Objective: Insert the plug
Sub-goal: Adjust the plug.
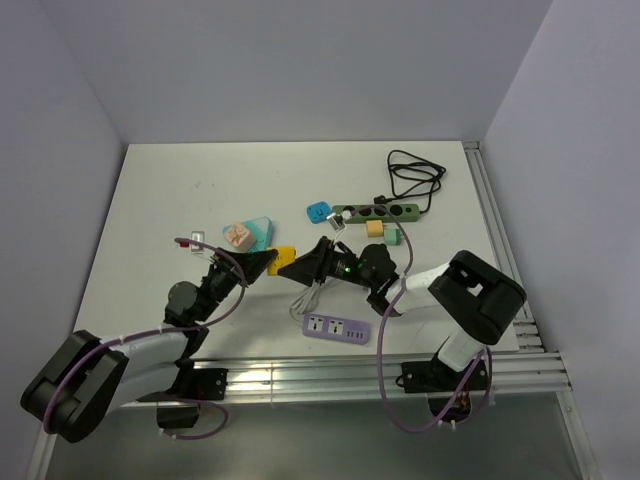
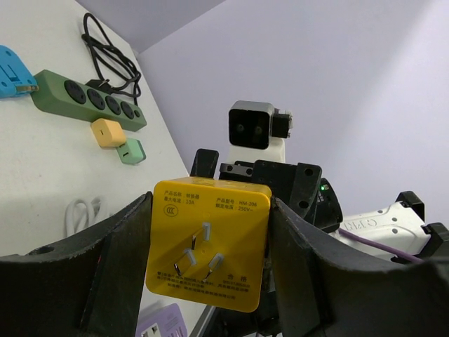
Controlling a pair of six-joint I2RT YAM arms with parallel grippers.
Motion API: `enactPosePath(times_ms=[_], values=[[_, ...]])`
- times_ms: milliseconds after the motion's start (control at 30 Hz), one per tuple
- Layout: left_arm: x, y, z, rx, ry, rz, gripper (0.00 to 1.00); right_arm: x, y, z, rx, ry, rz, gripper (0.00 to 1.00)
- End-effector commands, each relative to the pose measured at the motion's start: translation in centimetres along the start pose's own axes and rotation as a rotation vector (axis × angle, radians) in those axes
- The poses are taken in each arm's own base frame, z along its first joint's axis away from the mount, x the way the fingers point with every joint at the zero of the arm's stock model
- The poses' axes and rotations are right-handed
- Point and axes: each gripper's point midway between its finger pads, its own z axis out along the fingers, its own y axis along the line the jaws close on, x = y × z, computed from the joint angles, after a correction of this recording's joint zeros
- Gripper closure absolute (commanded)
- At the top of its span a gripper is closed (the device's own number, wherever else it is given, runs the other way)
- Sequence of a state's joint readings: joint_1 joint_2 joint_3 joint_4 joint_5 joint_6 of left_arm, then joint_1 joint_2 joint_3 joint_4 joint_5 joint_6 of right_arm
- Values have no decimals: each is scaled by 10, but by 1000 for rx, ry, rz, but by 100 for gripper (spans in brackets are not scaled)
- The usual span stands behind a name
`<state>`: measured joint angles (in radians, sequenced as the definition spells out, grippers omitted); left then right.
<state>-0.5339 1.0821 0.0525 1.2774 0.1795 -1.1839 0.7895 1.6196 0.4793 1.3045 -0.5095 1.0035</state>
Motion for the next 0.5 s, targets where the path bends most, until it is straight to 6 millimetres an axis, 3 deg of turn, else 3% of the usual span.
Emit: enactPosePath(times_ms=[0,67,133,200,233,400,433,467], values=[[-17,-47,0,188,-65,32,100,-22,35,7,-108,-59,-83,27],[-16,-46,0,185,-62,31,100,-23,36,8,-113,-62,-83,29],[-15,-46,0,187,-60,31,100,-24,39,9,-119,-61,-86,37],[-15,-44,0,182,-59,30,100,-24,40,9,-122,-57,-91,46],[-15,-44,0,182,-57,29,99,-25,41,9,-123,-56,-93,54],[-14,-42,4,167,-45,33,100,-27,37,8,-91,-63,-104,73],[-13,-40,5,160,-42,31,97,-26,34,9,-73,-56,-98,82],[-13,-40,5,160,-42,29,94,-27,35,8,-69,-60,-108,85]])
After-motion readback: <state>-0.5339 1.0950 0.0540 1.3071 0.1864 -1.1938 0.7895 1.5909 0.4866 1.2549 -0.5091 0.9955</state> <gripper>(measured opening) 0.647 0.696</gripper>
